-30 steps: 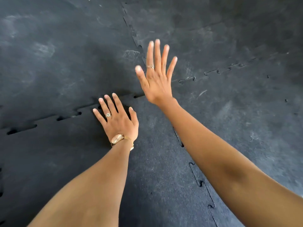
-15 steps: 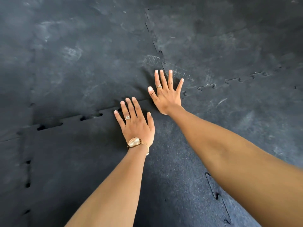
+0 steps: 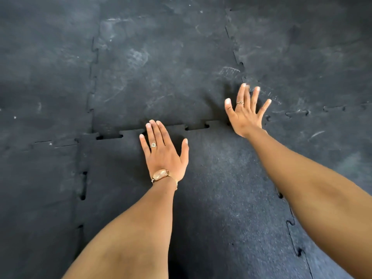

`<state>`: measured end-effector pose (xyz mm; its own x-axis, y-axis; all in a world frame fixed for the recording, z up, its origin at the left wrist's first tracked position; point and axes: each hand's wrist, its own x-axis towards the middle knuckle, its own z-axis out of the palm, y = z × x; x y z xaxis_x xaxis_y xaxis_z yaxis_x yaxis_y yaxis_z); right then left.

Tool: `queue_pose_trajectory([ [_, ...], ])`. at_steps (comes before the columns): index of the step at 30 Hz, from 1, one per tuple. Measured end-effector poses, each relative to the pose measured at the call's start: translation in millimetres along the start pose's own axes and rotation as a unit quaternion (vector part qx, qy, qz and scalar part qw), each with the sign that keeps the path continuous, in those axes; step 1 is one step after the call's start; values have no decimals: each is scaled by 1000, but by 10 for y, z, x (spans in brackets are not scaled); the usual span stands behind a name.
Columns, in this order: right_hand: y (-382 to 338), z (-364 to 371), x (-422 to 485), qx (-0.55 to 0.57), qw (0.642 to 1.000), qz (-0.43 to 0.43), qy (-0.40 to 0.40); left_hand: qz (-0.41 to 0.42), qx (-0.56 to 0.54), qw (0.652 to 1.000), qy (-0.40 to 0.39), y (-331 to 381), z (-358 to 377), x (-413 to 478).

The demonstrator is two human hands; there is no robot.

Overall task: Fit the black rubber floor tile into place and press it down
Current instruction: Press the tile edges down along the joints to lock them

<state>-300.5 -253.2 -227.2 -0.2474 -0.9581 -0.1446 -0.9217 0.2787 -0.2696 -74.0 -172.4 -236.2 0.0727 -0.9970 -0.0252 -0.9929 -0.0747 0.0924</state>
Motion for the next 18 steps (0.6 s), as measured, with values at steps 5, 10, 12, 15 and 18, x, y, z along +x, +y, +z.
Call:
queue_pose_trajectory([
  [5,-731,-289,50,87,969,-54,224,3,-17,1000,11,-13,54,-1],
  [10,-791,425,52,-60,995,-12,77,6,-13,1000,16,-1,65,4],
  [12,-753,404,91,-46,996,-12,72,5,-22,1000,15,6,54,-1],
  [15,-773,364,119,-39,996,-24,74,7,-25,999,21,3,52,-5],
  [18,-778,369,84,-40,997,-14,63,8,-17,1000,13,7,49,1],
])
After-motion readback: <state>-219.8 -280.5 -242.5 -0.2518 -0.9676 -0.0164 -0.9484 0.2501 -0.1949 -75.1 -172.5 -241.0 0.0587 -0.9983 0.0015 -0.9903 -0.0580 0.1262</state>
